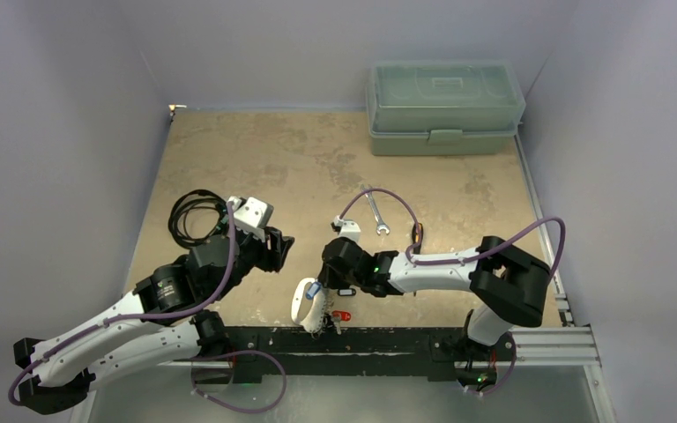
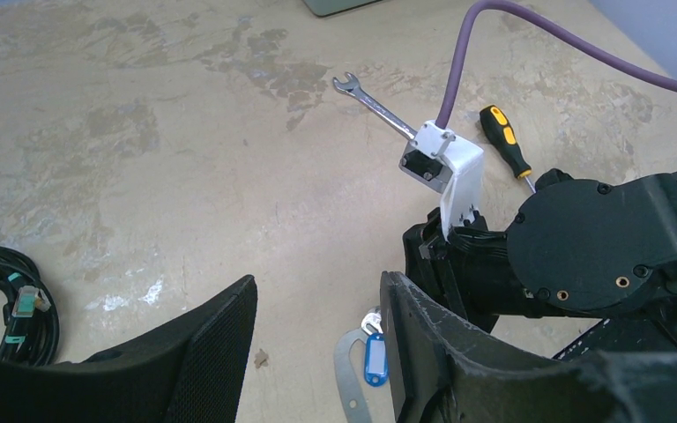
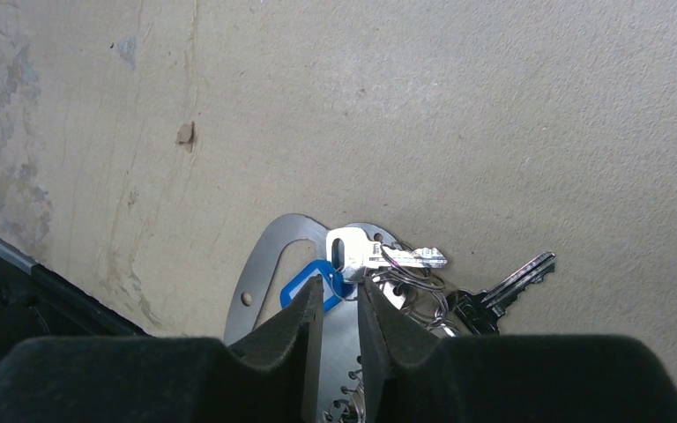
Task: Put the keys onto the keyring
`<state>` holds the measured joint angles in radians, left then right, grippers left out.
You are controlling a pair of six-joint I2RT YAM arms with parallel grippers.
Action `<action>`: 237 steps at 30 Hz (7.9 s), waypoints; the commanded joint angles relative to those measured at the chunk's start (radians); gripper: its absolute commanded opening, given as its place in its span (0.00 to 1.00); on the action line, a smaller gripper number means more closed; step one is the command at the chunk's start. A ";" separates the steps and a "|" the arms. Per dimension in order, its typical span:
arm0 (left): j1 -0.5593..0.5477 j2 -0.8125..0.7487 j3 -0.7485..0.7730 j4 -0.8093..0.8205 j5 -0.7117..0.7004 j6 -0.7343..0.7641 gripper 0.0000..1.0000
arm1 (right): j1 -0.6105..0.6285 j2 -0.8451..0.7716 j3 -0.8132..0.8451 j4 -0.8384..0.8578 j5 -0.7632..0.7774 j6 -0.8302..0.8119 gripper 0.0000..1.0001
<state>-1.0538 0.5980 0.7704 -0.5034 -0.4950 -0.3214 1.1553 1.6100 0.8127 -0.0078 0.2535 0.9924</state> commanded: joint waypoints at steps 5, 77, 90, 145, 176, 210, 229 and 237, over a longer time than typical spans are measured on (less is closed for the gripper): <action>0.003 -0.008 0.009 0.007 0.017 0.000 0.53 | -0.005 -0.009 -0.007 -0.028 0.036 0.035 0.27; 0.003 -0.016 -0.007 0.061 0.136 0.014 0.55 | 0.018 -0.328 -0.135 0.253 0.103 -0.115 0.00; 0.003 0.014 -0.049 0.201 0.255 -0.068 0.56 | 0.018 -0.569 -0.293 0.459 0.092 -0.155 0.00; -0.013 0.251 -0.185 0.891 0.752 0.160 0.00 | 0.018 -1.060 -0.273 0.362 0.045 -0.241 0.00; -0.181 0.305 -0.128 0.625 0.540 0.198 0.00 | 0.017 -1.081 -0.225 0.352 0.082 -0.247 0.00; -0.198 0.206 -0.244 1.156 0.347 0.364 0.51 | 0.018 -0.921 -0.281 0.619 0.229 0.096 0.00; -0.198 0.286 -0.270 1.272 0.268 0.538 0.45 | 0.018 -0.928 -0.286 0.644 0.208 0.114 0.00; -0.198 0.316 -0.296 1.328 0.277 0.634 0.44 | 0.018 -0.914 -0.287 0.654 0.192 0.132 0.00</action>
<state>-1.2461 0.9009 0.4873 0.7471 -0.2138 0.2462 1.1767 0.6998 0.4789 0.5667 0.4530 1.0920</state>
